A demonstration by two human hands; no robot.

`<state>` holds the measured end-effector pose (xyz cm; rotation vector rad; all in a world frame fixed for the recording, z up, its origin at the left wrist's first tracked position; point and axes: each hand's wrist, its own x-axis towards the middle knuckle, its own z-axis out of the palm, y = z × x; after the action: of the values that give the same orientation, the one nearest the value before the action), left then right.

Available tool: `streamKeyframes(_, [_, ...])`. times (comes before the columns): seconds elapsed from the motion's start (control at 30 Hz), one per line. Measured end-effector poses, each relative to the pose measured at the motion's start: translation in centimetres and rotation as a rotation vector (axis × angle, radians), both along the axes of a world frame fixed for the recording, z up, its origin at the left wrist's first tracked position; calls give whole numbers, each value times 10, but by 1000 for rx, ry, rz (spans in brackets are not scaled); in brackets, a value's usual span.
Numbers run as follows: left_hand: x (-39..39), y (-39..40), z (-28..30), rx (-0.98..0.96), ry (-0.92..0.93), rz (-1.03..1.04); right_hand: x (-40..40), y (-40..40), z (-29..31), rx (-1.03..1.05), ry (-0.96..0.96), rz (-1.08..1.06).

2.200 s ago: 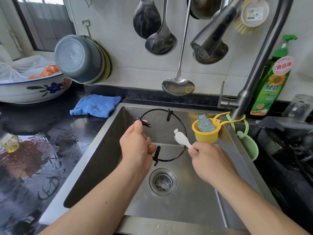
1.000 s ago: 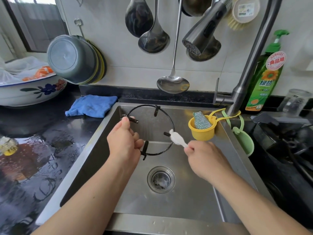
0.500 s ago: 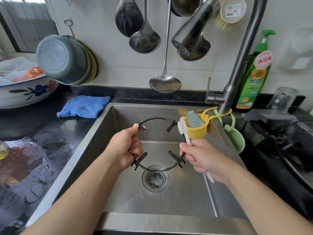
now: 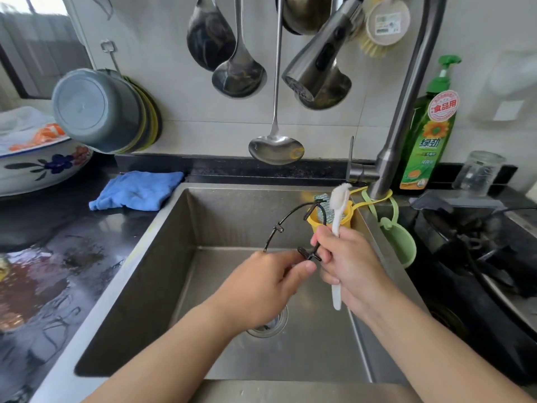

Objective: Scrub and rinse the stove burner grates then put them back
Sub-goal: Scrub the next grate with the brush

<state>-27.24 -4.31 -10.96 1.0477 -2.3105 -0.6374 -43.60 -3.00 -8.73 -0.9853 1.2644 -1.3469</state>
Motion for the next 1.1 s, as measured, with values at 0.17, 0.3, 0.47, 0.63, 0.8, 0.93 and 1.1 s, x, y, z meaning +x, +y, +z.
streamKeyframes(0.17, [5, -7, -4, 181, 89, -11, 7, 3, 1, 6, -45, 48])
streamKeyframes(0.3, [16, -15, 0, -199, -120, 141, -5, 4, 9, -31, 614, 59])
streamKeyframes(0.47, [20, -19, 2, -402, -260, 242, -14, 22, 31, 0, 1187, 169])
streamKeyframes(0.63, [21, -17, 3, -302, -281, 240, -7, 26, 28, 105, 1428, 245])
streamKeyframes(0.8, [27, -24, 2, 58, -136, 281, -10, 15, 14, 204, 1132, 143])
streamKeyframes(0.93, [27, -24, 5, 185, 139, 265, -9, 9, 3, 528, 525, 96])
streamKeyframes(1.1, [22, -14, 8, 173, 304, 104, -26, -1, -11, 588, 389, 74])
